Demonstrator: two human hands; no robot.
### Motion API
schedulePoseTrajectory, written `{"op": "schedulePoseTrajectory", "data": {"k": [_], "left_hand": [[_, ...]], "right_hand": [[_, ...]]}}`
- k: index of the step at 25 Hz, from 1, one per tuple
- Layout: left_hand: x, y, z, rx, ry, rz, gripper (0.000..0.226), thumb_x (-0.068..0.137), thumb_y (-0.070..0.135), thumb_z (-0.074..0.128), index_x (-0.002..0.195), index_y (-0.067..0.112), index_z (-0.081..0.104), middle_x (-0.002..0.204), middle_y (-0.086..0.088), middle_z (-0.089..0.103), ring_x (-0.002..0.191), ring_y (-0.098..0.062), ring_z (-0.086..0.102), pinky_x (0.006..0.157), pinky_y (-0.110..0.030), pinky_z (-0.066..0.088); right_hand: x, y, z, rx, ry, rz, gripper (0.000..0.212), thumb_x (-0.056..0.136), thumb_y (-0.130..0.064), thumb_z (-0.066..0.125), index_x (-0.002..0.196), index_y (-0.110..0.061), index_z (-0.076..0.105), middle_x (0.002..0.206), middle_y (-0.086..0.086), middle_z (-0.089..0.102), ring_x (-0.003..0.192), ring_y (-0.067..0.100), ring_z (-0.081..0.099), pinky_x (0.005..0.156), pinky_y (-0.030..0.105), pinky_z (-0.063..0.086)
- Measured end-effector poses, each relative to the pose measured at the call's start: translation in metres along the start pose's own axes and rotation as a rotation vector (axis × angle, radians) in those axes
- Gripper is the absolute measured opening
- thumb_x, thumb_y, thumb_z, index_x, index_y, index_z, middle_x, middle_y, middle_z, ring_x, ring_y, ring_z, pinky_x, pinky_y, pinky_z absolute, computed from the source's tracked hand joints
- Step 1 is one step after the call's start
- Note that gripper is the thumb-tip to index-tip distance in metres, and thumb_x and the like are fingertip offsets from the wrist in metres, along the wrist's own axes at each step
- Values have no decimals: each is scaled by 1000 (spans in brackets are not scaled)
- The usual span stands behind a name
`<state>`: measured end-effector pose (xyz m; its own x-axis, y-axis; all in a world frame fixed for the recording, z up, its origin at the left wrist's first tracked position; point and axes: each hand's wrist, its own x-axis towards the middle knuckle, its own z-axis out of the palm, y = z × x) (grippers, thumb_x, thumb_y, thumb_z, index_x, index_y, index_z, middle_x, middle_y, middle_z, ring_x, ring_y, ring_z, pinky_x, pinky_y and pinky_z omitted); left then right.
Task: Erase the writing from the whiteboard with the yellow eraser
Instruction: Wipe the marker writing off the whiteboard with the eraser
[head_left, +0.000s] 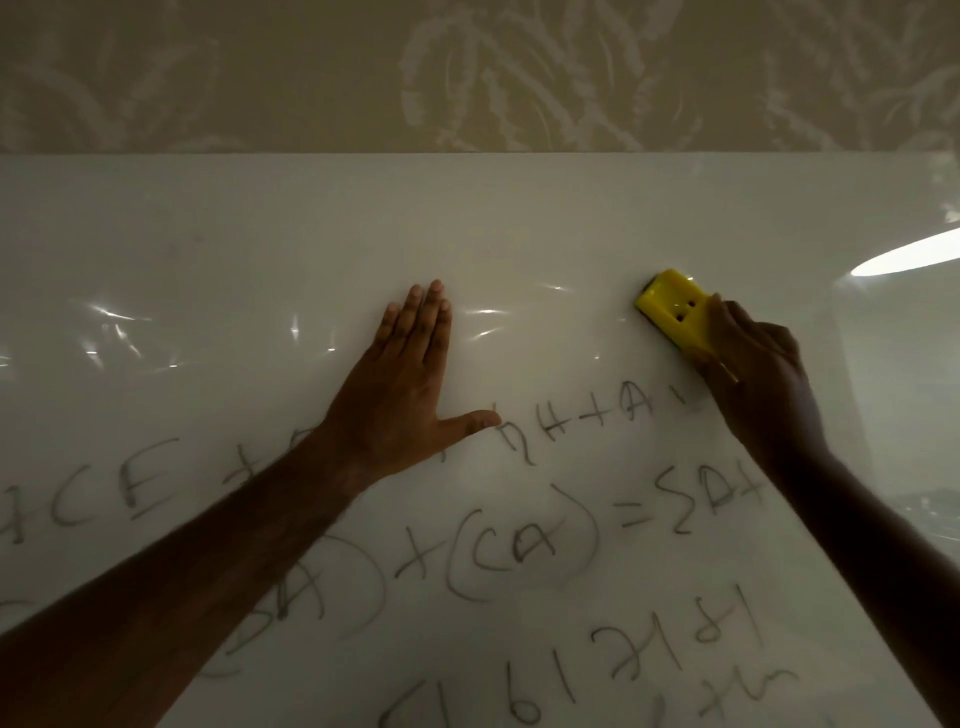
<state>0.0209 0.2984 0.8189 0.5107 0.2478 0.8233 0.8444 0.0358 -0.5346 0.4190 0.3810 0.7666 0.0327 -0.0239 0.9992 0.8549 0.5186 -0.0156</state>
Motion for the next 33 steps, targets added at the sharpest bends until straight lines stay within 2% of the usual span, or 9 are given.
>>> {"op": "schedulePoseTrajectory", "data": {"k": [5,8,11,14,18,22,28,31,33], "left_hand": [[-1,-3,0,13,-10,14,131,90,97,15,169,-6,11,180,-23,3,169,-37,4,137,-52,12],[0,-2,-1,8,-37,4,132,88,99,12,170,-5,8,181,-22,0,169,-35,2,138,-50,9],[1,0,-3,14,-45,-7,134,87,100,8,170,-6,6,180,-23,-2,169,-36,0,138,-50,8],[1,-1,-3,16,-46,1,134,87,100,9,169,-6,7,180,-24,-1,169,-37,2,138,-50,9],[0,-6,-6,-7,-23,29,132,89,98,12,169,-6,11,180,-23,4,168,-36,6,137,-50,14],[-17,-25,-10,24,-29,41,129,91,97,12,170,-5,12,181,-21,5,169,-35,6,137,-50,14],[-39,-58,-13,56,-37,1,129,92,97,16,169,-6,11,180,-22,3,168,-35,5,136,-51,14],[-38,-55,-12,51,-29,-5,128,92,96,18,170,-5,10,181,-22,3,168,-35,5,136,-52,15],[-41,-61,-13,44,-25,-20,127,92,96,19,170,-4,10,181,-20,3,169,-34,5,136,-52,15]], "right_hand": [[-52,-32,2,14,-24,-156,61,100,-30,64,153,-6,49,151,14,56,121,34,52,97,49,52],[-76,-9,-12,-13,-50,-148,59,103,-37,61,152,-6,50,149,15,57,122,35,53,95,53,55],[-35,5,-10,2,-57,-17,69,100,-52,46,158,-14,43,154,9,54,123,33,48,97,43,49],[2,-30,5,41,-45,-20,68,99,-48,49,158,-14,43,154,5,53,118,31,46,98,37,41],[-41,-76,16,89,-50,-164,58,101,-35,65,151,-8,52,150,11,57,120,31,51,99,42,49],[-77,-51,-2,48,-106,-281,68,92,-26,73,154,-13,49,152,6,56,124,33,59,97,52,56],[-21,-69,11,76,-5,-117,61,94,-30,69,149,-9,54,149,9,59,119,31,50,97,45,51],[-22,-100,24,98,-28,-224,62,94,-25,73,151,-8,53,150,9,58,121,30,52,101,42,48],[-44,-102,22,91,-62,-338,56,102,-32,63,152,-9,52,152,7,57,126,31,56,104,43,50]]}}
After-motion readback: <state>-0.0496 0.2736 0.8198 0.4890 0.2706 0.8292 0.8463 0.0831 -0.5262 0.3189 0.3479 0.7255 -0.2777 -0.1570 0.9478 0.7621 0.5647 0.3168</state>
